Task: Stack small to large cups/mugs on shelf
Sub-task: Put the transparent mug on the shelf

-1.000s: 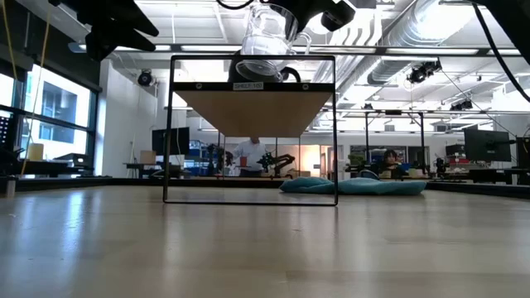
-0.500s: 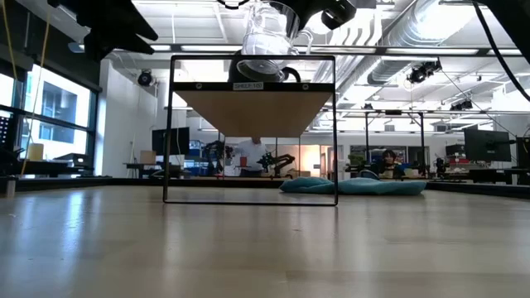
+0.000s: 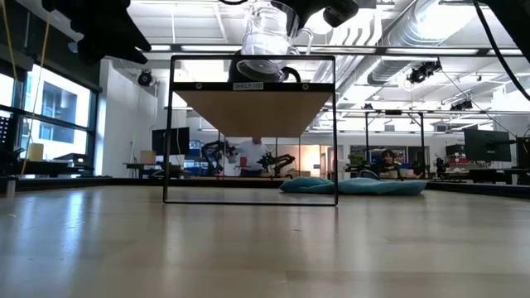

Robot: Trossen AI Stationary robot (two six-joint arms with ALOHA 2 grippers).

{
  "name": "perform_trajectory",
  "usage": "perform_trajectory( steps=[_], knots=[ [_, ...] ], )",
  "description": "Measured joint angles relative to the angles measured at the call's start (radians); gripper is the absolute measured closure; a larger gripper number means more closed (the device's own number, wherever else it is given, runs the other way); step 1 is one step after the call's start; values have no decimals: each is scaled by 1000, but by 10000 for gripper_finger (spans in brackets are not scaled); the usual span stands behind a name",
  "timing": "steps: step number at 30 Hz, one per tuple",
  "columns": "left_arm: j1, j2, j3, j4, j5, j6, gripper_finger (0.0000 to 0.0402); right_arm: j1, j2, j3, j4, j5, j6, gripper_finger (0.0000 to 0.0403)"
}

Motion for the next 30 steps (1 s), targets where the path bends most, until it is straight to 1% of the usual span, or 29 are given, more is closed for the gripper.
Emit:
perform_trajectory(
  steps=[4, 12, 20, 30],
  knots=[
    [0, 0, 0, 1, 0, -17, 263, -1, 0, 0, 1, 6, 1, 403],
    [0, 0, 0, 13, 0, -37, 263, -3, 0, 0, 10, 53, 43, 403],
    [0, 0, 0, 49, 0, -36, 263, -6, 1, 0, 12, 57, 70, 403],
    [0, 0, 0, 56, 4, -36, 263, 0, 34, 0, 11, 55, 77, 403]
  ],
)
